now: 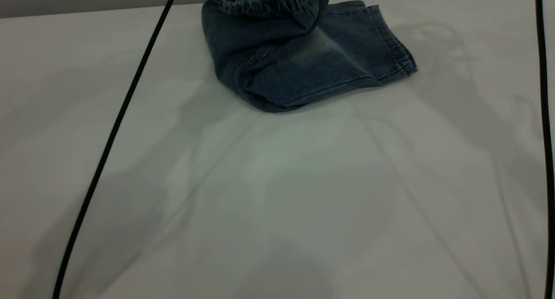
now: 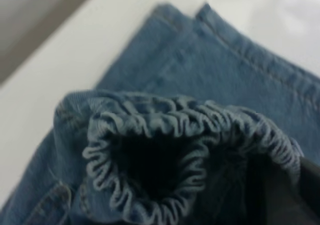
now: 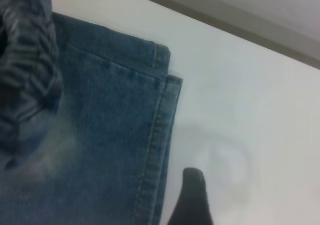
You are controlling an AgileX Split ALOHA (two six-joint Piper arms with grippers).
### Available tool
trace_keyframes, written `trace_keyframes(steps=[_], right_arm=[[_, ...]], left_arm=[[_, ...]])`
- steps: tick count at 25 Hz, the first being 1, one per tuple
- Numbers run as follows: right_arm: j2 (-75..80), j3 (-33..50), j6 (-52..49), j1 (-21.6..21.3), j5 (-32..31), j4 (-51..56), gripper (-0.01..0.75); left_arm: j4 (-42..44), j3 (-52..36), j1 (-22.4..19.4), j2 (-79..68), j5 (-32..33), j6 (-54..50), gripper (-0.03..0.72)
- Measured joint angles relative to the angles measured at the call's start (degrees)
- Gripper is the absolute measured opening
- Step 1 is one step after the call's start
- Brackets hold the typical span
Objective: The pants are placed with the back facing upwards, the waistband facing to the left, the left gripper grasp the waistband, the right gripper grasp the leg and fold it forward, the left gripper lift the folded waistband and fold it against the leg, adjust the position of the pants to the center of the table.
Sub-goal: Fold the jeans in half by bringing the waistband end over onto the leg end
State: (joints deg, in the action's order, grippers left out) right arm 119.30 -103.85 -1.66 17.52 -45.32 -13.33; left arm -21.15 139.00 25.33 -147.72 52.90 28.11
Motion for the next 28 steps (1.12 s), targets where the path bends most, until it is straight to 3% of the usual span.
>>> trace_keyframes(steps=[5, 14, 18, 21, 28], right_arm=[[0.0, 0.0, -0.9, 0.0, 0.0, 0.0, 0.498], [0.0, 0.0, -1.3, 0.0, -0.3, 0.1, 0.498], [0.0, 0.0, -1.8, 0.0, -0.3, 0.1, 0.498], [0.0, 0.0, -1.8, 0.0, -0.2, 0.0, 0.498], [-1.8, 0.0, -1.8, 0.0, -1.1, -0.5, 0.498]], left_arm=[[-0.3, 0.0, 0.0, -1.4, -1.5, 0.0, 0.155], [-2.2, 0.0, 0.8, -3.1, -11.6, -0.1, 0.419], [-3.6, 0.0, 0.9, -2.6, -14.9, -0.7, 0.448], [-2.6, 0.0, 0.9, -0.9, -12.9, -1.7, 0.452], [4.9, 0.1, 0.4, 1.4, 2.5, -6.8, 0.454]])
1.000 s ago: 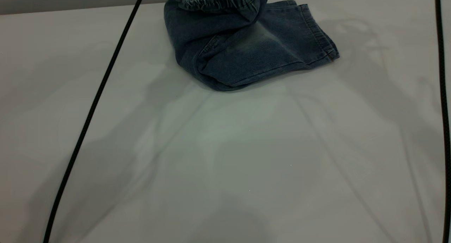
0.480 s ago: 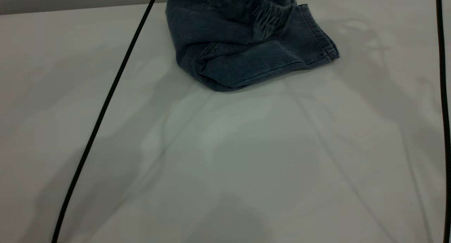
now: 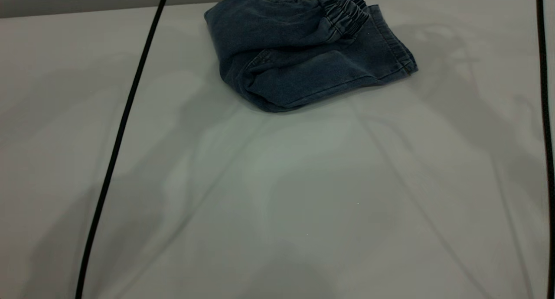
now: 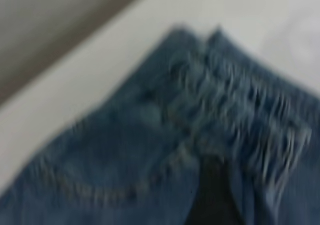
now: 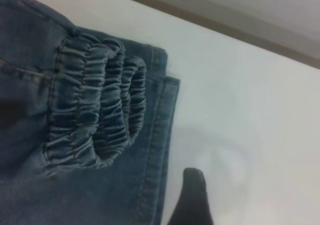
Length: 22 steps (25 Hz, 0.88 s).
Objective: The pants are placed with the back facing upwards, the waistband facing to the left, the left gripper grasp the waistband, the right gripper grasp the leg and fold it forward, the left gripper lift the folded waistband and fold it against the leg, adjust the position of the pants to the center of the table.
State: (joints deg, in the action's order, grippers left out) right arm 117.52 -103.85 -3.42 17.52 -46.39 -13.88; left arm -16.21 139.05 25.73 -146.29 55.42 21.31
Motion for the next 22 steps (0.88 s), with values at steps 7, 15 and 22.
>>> trace_keyframes(steps=[7, 15, 22], right_arm=[[-8.6, 0.0, 1.0, 0.0, -4.6, -0.3, 0.498], [-23.6, 0.0, 1.6, 0.0, -10.3, -0.3, 0.498], [-33.4, 0.0, 1.6, 0.0, -13.2, 1.9, 0.498]], left_arm=[[9.1, -0.1, 0.1, -2.7, 2.7, -6.1, 0.454], [8.7, -0.1, 0.2, -6.1, -1.4, -6.9, 0.454], [8.7, 0.0, 0.2, -10.6, -3.8, -6.9, 0.454]])
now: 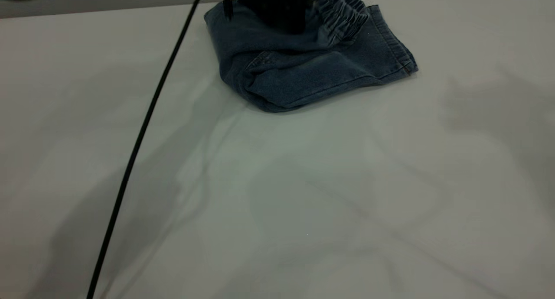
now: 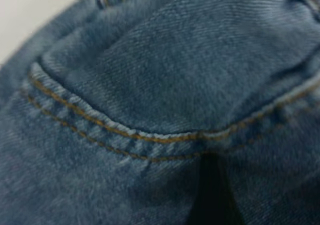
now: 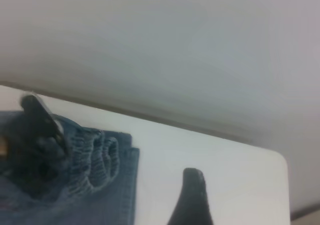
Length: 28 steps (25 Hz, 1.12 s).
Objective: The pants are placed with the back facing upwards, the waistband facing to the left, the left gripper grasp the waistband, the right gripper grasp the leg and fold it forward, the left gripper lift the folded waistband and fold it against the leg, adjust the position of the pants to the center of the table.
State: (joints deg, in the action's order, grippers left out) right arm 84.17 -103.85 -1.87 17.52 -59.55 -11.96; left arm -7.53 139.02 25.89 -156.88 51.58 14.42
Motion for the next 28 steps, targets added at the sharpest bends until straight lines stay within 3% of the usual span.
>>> trace_keyframes(steps=[6, 14, 19, 28], right_arm=[[-1.9, 0.0, 0.0, 0.0, -1.7, 1.4, 0.498], [-1.7, 0.0, 0.0, 0.0, -0.3, 1.7, 0.498], [-1.7, 0.0, 0.0, 0.0, -0.2, 1.7, 0.498], [-1.7, 0.0, 0.0, 0.0, -0.1, 1.7, 0.498]], left_arm=[[-0.1, 0.1, 0.0, -2.1, 3.5, 0.0, 0.454], [1.0, 0.4, 0.1, -1.0, 19.4, 0.2, 0.454], [5.1, 1.5, 0.1, 1.2, 19.8, 0.0, 0.454], [3.3, 1.8, 0.1, 5.8, 18.6, -1.5, 0.454]])
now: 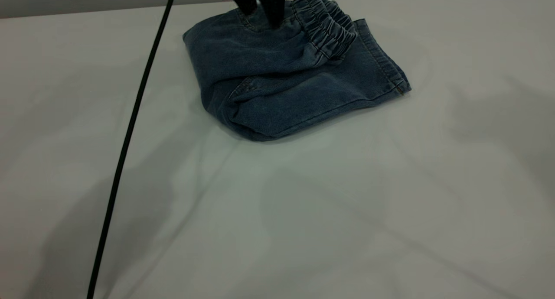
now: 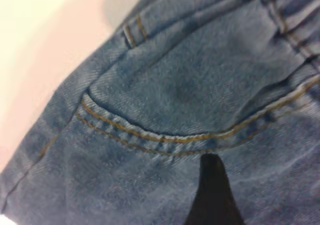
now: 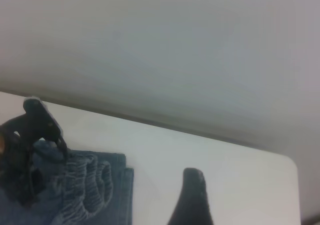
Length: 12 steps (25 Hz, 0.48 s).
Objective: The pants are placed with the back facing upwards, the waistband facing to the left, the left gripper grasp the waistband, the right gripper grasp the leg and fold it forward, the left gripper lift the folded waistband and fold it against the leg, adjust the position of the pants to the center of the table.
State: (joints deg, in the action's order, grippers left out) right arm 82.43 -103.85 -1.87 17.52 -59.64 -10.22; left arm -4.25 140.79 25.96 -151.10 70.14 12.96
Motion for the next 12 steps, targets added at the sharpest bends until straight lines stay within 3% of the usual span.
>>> trace_keyframes(steps=[4, 12], right_arm=[[0.0, 0.0, 0.0, 0.0, 0.2, 0.0, 0.498], [0.0, 0.0, 0.0, 0.0, 0.1, 0.2, 0.498]], left_arm=[[-0.7, -0.1, 0.3, -2.4, -0.5, -4.0, 0.454], [-1.6, -0.1, 2.5, -4.1, -10.5, -10.6, 0.454]])
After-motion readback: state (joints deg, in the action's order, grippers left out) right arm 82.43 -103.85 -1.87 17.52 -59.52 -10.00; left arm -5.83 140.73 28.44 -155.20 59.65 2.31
